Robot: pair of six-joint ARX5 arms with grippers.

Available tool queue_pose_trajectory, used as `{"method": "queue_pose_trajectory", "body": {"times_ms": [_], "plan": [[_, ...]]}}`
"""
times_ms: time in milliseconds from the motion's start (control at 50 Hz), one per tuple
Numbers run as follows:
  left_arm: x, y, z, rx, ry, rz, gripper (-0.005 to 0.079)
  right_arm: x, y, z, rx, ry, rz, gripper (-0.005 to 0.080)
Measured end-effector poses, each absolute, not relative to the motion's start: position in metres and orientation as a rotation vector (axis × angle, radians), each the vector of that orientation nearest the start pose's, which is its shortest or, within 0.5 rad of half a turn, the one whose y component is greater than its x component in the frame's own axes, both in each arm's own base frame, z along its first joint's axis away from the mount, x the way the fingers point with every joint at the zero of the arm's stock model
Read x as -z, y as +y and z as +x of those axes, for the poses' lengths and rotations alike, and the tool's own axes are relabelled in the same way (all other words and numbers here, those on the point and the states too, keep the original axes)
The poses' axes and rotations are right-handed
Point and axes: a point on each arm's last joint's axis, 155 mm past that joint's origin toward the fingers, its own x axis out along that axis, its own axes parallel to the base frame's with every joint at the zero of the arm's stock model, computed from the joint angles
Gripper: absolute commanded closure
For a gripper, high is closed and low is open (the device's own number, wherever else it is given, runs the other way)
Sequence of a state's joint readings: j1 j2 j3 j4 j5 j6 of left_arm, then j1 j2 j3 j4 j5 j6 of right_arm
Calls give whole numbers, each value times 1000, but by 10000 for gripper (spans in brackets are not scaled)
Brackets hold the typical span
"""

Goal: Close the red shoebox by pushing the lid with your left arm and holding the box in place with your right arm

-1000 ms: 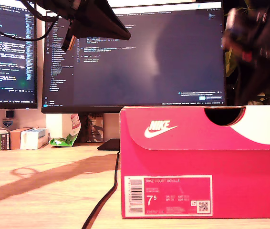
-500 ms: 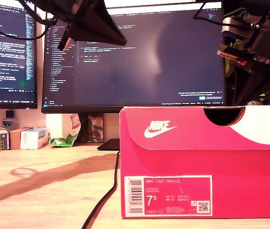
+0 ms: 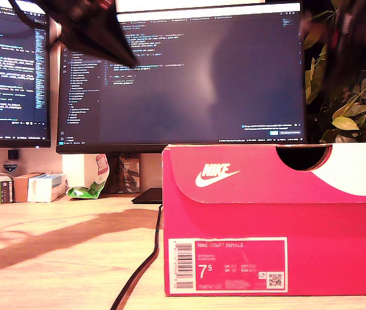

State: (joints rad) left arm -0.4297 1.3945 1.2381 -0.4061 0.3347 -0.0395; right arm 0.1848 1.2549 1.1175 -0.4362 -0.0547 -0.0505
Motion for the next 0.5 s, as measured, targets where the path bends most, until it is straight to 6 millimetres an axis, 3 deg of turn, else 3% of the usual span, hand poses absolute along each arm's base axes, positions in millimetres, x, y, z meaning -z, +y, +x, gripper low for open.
{"method": "queue_pose_trajectory", "body": {"times_ms": [260, 500], "plan": [[-273, -194, 369, 631, 551, 13, 761, -273, 71, 382, -195, 488, -97, 765], [-277, -164, 374, 563, 547, 15, 761, -308, 55, 363, -140, 396, -94, 765]]}}
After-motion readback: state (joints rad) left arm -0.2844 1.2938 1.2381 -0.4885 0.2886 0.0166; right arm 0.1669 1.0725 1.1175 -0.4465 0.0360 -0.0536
